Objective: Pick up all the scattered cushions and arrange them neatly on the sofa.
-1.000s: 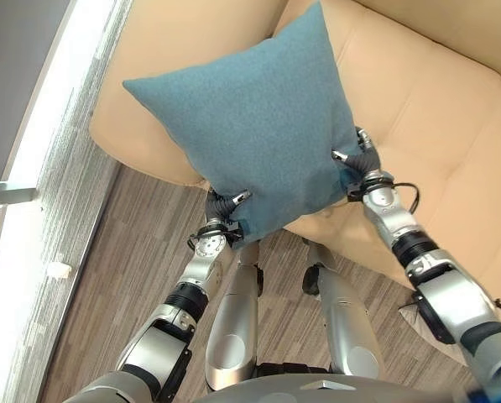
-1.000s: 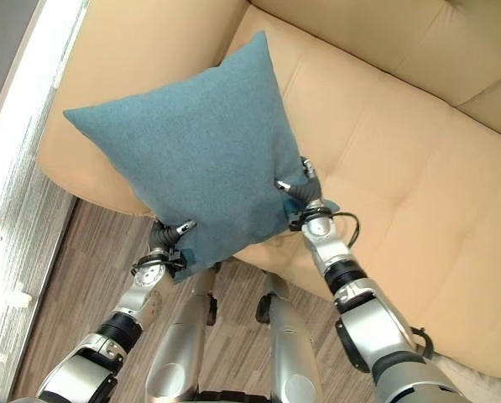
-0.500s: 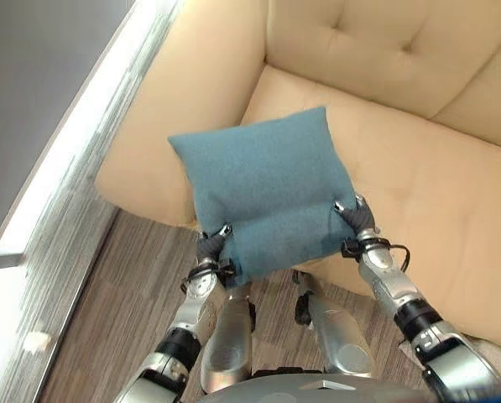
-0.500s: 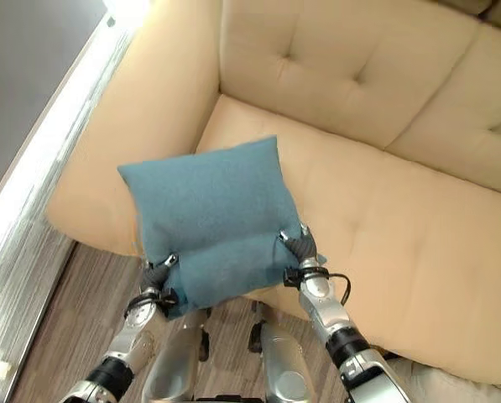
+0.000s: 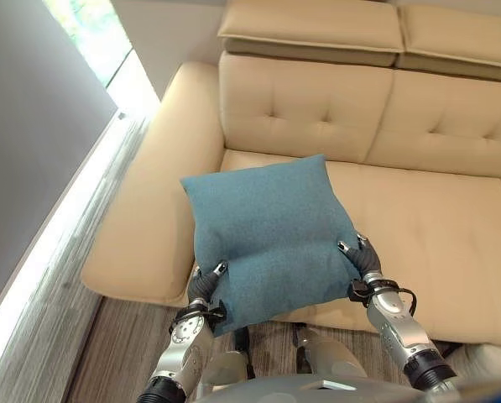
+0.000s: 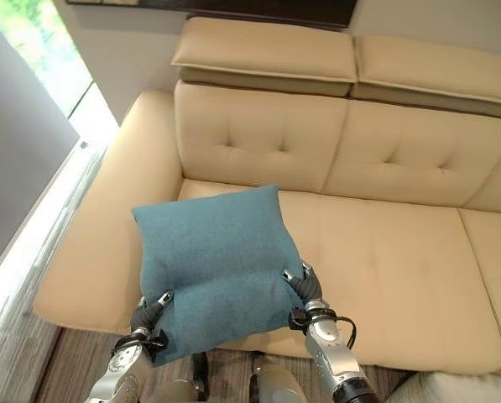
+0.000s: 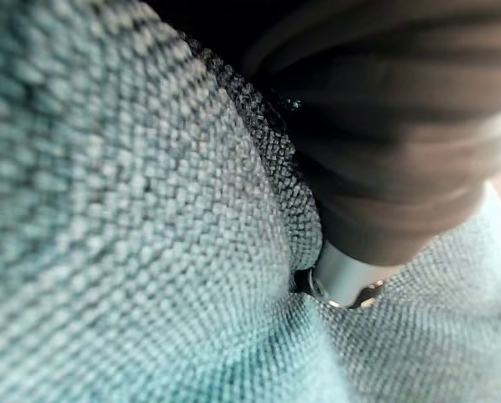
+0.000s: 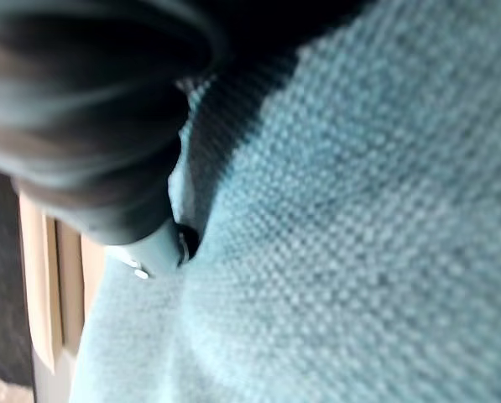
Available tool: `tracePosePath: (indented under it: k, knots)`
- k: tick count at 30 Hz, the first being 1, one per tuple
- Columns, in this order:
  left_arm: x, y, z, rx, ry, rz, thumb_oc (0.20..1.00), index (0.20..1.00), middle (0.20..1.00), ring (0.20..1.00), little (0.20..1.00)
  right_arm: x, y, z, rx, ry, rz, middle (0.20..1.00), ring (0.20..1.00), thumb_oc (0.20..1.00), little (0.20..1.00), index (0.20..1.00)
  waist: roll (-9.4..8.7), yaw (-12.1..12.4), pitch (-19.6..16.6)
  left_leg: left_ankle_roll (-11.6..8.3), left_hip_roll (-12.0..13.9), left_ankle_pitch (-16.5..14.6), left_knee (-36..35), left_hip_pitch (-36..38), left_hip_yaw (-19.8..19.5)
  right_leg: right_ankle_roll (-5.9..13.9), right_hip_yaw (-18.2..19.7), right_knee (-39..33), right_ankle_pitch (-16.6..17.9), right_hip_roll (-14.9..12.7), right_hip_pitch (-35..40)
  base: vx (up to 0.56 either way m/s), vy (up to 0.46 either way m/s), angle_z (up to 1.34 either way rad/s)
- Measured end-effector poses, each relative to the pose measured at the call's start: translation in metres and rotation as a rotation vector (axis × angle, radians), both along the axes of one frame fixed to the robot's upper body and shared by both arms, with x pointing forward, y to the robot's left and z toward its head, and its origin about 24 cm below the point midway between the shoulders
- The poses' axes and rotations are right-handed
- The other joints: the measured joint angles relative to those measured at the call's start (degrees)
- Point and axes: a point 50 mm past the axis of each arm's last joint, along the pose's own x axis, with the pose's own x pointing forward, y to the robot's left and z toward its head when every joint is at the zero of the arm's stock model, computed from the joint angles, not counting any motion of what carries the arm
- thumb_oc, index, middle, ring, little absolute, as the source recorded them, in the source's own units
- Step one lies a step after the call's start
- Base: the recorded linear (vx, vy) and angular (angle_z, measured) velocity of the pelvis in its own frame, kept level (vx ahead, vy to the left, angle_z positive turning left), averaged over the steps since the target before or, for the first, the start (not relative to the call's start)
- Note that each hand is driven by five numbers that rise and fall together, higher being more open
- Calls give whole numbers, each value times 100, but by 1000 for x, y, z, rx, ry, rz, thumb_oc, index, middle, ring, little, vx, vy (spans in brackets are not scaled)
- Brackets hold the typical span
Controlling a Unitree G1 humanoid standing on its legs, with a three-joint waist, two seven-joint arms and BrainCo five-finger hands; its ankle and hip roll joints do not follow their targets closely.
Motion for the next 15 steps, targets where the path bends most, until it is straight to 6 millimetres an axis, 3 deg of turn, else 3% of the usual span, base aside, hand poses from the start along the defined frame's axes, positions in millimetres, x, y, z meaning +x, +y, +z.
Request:
tracePosePath:
  k: [4, 6, 10, 11, 13, 15]
  knots:
    - [2, 1, 5, 40, -16, -65, 200, 200, 200, 200, 200, -3, -5, 2, -38, -8, 2, 200, 200, 200, 200, 200, -6, -145, -86, 133, -115, -116, -15, 168, 594, 151, 189, -12, -137, -139, -90, -43, 139, -68]
    - [6, 3, 11, 71, -44, -92, 200, 200, 200, 200, 200, -5, -6, 2, -48, -6, -4, 200, 200, 200, 200, 200, -25, -88, -120, 187, -106, -132, 14, 197, 853, 269, -130, 238, -148, -192, -182, -29, 78, -51]
    - [5, 6, 11, 89, -42, -104, 200, 200, 200, 200, 200, -5, -6, 2, -74, -11, 6, 200, 200, 200, 200, 200, 34, -109, -140, 171, -138, -214, 13, 416, 990, 272, -590, 324, -151, -348, -142, 0, -7, -23]
    - [5, 5, 11, 85, -42, -103, 200, 200, 200, 200, 200, -5, -6, 2, -86, -13, 12, 200, 200, 200, 200, 200, 41, -46, -141, 164, -92, -218, 14, 448, 1029, 240, -1058, 315, -183, -438, -107, 24, -92, -10]
    - [3, 5, 9, 84, -32, -103, 200, 200, 200, 200, 200, -6, -7, 2, -98, -10, 15, 200, 200, 200, 200, 200, 44, -41, -143, 98, -40, -251, 14, 549, 978, 237, -1505, 345, -151, -500, -11, 23, -93, 6]
    - [3, 1, 8, 70, -31, -102, 200, 200, 200, 200, 200, -5, -11, 4, -118, -21, 14, 200, 200, 200, 200, 200, 95, -37, -156, 28, 7, -259, 13, 529, 819, 215, -1520, 273, -103, -425, 88, 53, -183, 25]
